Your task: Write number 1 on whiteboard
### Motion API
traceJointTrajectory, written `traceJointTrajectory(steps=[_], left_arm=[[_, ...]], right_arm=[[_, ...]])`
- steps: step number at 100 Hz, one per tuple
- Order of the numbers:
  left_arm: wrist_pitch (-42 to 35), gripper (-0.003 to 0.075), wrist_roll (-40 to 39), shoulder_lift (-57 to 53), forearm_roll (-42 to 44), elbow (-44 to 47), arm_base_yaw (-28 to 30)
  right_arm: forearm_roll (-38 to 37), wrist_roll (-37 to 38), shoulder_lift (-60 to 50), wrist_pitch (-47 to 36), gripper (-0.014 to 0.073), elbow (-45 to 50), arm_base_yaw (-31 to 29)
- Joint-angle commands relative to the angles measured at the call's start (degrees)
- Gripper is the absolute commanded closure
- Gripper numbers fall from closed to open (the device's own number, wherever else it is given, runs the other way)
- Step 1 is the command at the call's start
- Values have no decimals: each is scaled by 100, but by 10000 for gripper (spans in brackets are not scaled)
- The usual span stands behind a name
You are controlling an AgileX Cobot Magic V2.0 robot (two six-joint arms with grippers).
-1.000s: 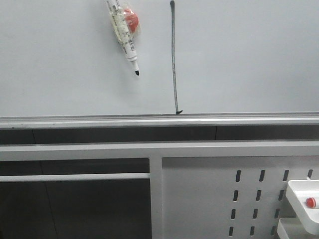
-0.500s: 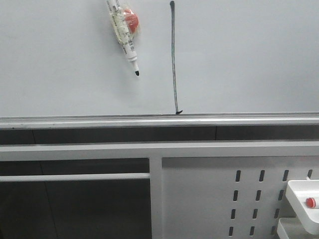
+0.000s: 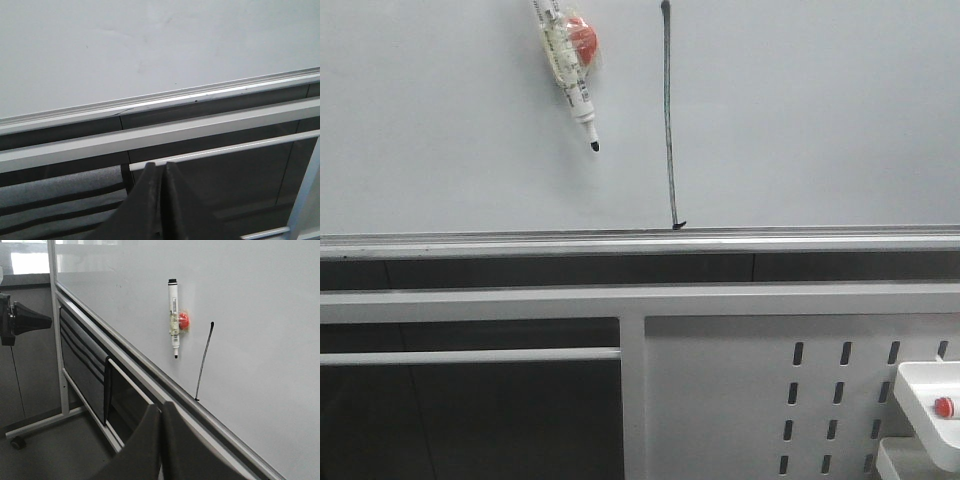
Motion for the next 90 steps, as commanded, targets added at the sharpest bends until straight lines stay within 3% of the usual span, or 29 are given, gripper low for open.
traceJointTrajectory(steps=[1,54,61,67,79,90], left_arm=[[-311,740,-50,-114,-95,202,9],[-311,740,-50,-114,-95,202,9],[-311,740,-50,-114,-95,202,9],[-311,740,-50,-114,-95,202,9],[-311,740,-50,-114,-95,202,9],[-311,740,-50,-114,-95,202,9]], right_arm=[[-170,-7,74,-412,643,-129,17],[-170,-7,74,-340,643,-99,17],[-779,-7,74,-118,643,38,17],[-1234,246,74,-515,643,229,-7],[-1527,1290,86,-1395,643,563,-472],[-1225,1320,204,-1804,643,750,-1483]])
